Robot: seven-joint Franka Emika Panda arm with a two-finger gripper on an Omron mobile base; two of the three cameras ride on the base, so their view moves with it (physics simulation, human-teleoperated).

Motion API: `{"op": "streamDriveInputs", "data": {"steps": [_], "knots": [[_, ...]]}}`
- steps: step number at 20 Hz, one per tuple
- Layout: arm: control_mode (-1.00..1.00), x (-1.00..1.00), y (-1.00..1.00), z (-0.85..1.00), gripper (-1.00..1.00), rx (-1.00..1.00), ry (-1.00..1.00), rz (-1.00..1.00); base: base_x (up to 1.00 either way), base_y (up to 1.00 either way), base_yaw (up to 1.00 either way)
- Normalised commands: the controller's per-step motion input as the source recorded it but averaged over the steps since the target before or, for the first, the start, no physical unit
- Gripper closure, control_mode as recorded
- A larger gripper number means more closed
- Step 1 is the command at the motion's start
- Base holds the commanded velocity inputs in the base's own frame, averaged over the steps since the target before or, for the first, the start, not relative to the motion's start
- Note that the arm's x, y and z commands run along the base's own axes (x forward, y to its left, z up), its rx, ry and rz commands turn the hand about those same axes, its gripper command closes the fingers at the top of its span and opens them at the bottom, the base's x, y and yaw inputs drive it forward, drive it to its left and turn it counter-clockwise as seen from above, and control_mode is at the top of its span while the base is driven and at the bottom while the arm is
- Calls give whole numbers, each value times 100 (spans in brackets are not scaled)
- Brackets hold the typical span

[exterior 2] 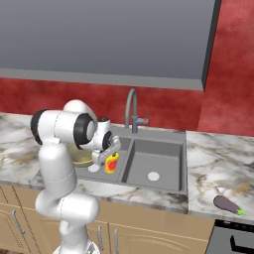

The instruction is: Remove the eggplant and orange from the sink. Then move the bowl and cup from the counter to the sink for washing.

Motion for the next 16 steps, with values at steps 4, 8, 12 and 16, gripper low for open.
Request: {"op": "streamDriveInputs", "data": {"steps": [4,8,12,16], "knots": [[-100,-18,36,-6,-100,-4,-16,-19,0,0,0],[-100,-17,34,-2,-100,-5,-19,-18,0,0,0],[-100,-14,35,0,-100,-6,-20,-17,0,0,0],[-100,-16,37,0,-100,-4,-19,-19,0,0,0]]}}
